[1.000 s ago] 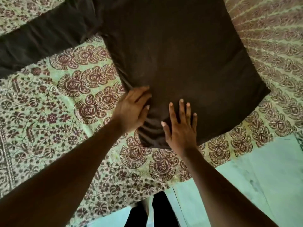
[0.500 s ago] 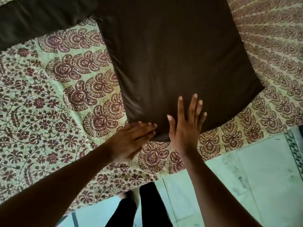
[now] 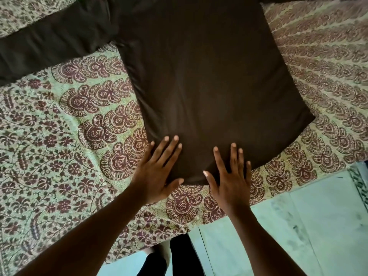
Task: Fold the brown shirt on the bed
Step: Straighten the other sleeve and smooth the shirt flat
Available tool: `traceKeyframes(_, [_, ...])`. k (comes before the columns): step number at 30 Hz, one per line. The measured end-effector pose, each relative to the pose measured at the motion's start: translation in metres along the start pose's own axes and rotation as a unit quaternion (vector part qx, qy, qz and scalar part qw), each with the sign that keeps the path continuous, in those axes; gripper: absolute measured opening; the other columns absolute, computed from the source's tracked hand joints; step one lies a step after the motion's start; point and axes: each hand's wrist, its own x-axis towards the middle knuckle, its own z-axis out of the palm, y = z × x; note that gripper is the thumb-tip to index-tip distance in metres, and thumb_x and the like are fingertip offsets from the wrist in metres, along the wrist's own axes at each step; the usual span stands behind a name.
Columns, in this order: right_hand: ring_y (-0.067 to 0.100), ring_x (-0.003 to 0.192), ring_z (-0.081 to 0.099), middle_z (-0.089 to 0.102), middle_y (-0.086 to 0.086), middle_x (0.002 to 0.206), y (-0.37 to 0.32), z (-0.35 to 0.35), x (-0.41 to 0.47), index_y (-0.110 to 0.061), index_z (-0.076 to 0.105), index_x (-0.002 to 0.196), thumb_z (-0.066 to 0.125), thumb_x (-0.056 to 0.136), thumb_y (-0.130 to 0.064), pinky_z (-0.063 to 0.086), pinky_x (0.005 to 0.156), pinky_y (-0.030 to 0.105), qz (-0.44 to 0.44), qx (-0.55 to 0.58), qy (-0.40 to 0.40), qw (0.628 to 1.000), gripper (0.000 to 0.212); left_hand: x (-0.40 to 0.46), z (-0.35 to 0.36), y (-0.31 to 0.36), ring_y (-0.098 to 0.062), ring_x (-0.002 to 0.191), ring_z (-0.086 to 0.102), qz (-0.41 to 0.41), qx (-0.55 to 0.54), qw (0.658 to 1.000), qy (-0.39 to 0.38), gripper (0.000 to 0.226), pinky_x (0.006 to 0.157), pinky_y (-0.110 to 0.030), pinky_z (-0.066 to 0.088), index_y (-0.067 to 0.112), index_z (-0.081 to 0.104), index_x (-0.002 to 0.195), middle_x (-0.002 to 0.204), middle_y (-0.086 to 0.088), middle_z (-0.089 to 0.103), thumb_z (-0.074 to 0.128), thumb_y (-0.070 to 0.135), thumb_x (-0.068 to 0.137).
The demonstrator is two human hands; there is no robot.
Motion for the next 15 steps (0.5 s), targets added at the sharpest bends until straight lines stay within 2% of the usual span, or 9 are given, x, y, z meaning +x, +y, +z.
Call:
traceKeyframes(3, [0.034,0.158,-0.005,-0.002,0.014,0.172,0.004,-0.008,0.008,-0.037,0.015,0.162,0.033,0.101,-0.067,0.011,0.123,0.063,0.06,0.029,0.039,0.997,0.071,-0.014,0.003,0.004,-0.024,0.159,0.003,0.025,-0.007,1.0,0.009,0.088,0.125,-0.053,0.018,0.014,0.015,0.163,0.173,-0.003,0.005,0.034,0.069,0.098])
traceKeyframes(5, [0.035,0.158,-0.005,-0.003,0.014,0.172,0.002,-0.014,0.028,-0.036,0.015,0.163,0.035,0.103,-0.064,0.01,0.124,0.061,0.07,0.043,0.075,0.994,0.069,0.0,-0.002,0.004,-0.023,0.159,0.004,0.008,-0.023,0.999,0.045,0.079,0.125,-0.053,0.017,0.013,0.017,0.163,0.172,-0.004,0.007,0.035,0.059,0.101])
traceKeyframes(7, [0.036,0.158,-0.005,-0.003,0.013,0.172,-0.003,-0.016,0.054,-0.037,0.016,0.162,0.034,0.103,-0.063,0.01,0.125,0.06,0.041,0.042,0.09,0.994,0.067,0.027,-0.009,0.005,-0.023,0.159,0.004,-0.028,-0.023,0.997,0.075,0.074,0.126,-0.052,0.016,0.013,0.017,0.163,0.172,-0.006,0.007,0.036,0.052,0.103])
traceKeyframes(9, [0.036,0.158,-0.005,-0.005,0.01,0.172,-0.005,-0.012,0.076,-0.041,0.017,0.161,0.034,0.103,-0.063,0.01,0.124,0.059,-0.005,0.04,0.073,0.996,0.065,0.053,-0.013,0.01,-0.024,0.159,0.004,-0.048,-0.013,0.996,0.069,0.077,0.126,-0.05,0.015,0.013,0.014,0.163,0.172,-0.006,0.005,0.035,0.056,0.102])
traceKeyframes(12, [0.034,0.159,0.001,-0.002,0.008,0.172,0.009,-0.006,0.091,-0.045,0.023,0.159,0.034,0.103,-0.063,0.017,0.124,0.056,-0.034,0.039,0.056,0.997,0.06,0.064,-0.004,0.025,-0.024,0.159,0.004,0.008,0.019,0.999,0.031,0.084,0.126,-0.053,0.012,0.018,0.011,0.164,0.173,-0.004,0.002,0.036,0.063,0.098])
traceKeyframes(15, [0.033,0.158,0.007,0.004,0.01,0.172,0.042,-0.009,0.08,-0.048,0.023,0.158,0.033,0.101,-0.067,0.022,0.123,0.055,0.021,0.032,0.058,0.998,0.061,0.036,0.007,0.046,-0.025,0.159,0.002,0.059,0.024,0.998,0.001,0.081,0.125,-0.056,0.01,0.019,0.009,0.164,0.173,-0.004,-0.001,0.034,0.061,0.099])
